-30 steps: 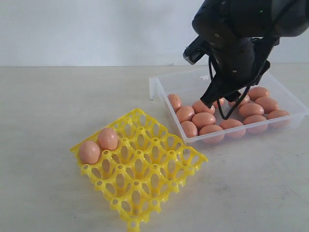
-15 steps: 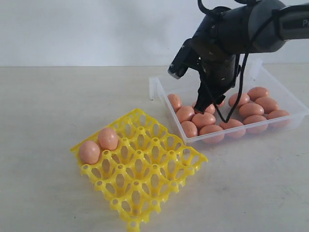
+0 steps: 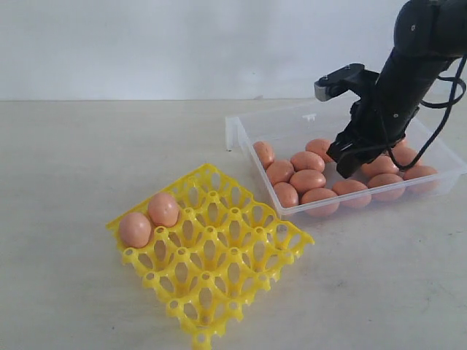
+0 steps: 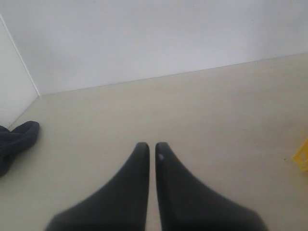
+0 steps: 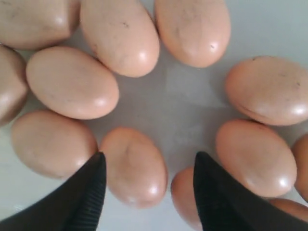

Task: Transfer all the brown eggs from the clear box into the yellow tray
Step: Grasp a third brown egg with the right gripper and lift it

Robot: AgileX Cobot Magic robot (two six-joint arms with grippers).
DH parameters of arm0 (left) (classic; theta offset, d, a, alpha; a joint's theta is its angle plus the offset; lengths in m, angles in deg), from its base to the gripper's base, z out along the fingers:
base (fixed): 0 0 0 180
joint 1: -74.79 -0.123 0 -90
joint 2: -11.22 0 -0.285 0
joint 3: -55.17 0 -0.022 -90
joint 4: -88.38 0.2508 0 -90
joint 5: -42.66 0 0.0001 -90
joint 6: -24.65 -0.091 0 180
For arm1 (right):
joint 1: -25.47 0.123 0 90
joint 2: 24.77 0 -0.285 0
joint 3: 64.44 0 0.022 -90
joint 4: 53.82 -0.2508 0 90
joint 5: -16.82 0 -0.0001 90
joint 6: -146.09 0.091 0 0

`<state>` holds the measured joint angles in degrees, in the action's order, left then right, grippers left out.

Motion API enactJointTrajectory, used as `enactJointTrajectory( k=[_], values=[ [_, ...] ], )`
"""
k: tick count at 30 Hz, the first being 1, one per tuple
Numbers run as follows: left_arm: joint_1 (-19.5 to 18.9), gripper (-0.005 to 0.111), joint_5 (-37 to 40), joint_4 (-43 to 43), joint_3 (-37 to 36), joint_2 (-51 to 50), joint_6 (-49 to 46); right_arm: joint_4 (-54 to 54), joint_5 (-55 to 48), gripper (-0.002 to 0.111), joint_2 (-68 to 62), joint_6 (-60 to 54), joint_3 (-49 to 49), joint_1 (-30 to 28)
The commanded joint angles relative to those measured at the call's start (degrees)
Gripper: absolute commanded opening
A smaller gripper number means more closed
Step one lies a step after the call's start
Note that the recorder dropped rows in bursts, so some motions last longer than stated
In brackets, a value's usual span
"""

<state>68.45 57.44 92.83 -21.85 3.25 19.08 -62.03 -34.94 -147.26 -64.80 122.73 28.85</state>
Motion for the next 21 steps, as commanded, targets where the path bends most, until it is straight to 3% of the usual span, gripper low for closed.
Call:
enactJointTrajectory(
  k=[1, 21],
  values=[
    [0.3, 0.004, -0.4, -0.1, -0.2, 0.2, 0.2, -3.4, -0.8, 0.047, 0.2, -4.4, 0.4, -0.7],
    [0.3, 0.004, -0.4, -0.1, -0.2, 0.2, 0.2, -3.3, 0.0, 0.047, -6.3, -9.7, 0.3, -0.7]
  ],
)
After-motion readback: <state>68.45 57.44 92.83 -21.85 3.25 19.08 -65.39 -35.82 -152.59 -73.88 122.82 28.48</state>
